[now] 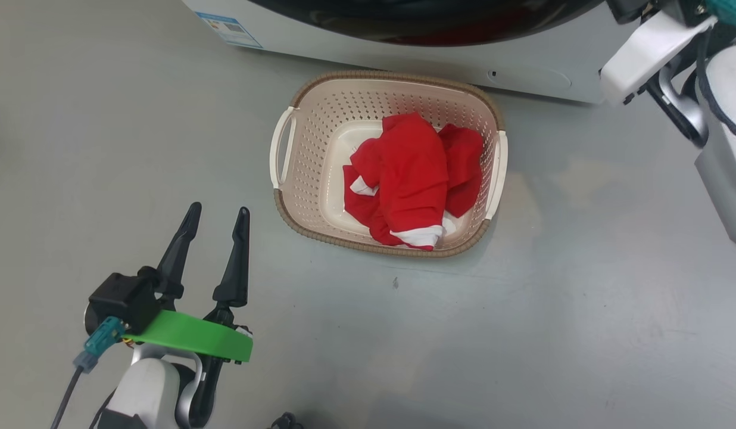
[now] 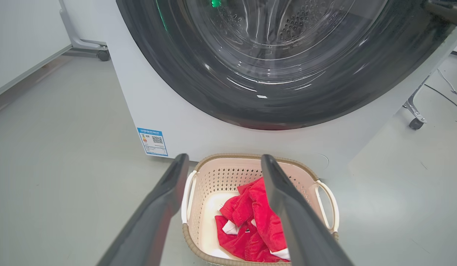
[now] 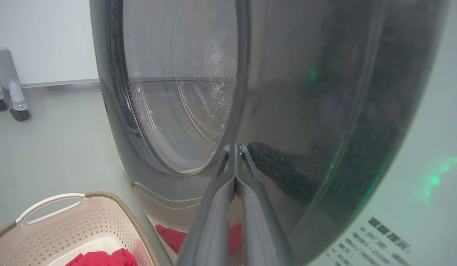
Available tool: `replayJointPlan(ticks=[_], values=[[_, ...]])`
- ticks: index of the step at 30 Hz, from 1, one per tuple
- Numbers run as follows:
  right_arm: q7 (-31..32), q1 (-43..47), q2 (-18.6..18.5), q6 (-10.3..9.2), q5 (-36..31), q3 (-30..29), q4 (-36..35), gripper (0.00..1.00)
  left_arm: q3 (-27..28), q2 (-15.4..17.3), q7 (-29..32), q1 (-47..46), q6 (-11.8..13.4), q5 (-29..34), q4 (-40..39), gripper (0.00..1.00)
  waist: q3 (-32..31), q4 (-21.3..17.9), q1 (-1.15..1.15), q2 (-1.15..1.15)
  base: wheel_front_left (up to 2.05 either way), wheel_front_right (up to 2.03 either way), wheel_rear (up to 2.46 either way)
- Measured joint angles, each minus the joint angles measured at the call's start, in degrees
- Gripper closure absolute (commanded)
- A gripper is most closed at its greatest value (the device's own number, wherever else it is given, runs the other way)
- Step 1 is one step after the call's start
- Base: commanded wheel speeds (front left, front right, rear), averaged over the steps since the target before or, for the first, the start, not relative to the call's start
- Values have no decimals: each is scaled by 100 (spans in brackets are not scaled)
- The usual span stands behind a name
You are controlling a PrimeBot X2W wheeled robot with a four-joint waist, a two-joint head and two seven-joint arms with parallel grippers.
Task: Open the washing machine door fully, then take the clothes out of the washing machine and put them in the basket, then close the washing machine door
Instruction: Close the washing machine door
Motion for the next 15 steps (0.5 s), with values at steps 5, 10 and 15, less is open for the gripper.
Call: replayJointPlan(ticks=[5, 10, 15], values=[[-53, -215, 130, 88, 68, -73, 192, 100, -71, -5, 0, -57, 0, -33, 5, 0, 122, 9, 0, 0, 0, 0, 0], [-158, -287, 288, 89, 156, -186, 435, 100, -149, -10, 0, -147, 0, -86, 42, 0, 164, 14, 0, 0, 0, 0, 0], [-288, -308, 401, 89, 158, -144, 670, 100, -89, -11, 0, -193, -1, -86, 100, 0, 104, -29, 0, 0, 0, 0, 0]])
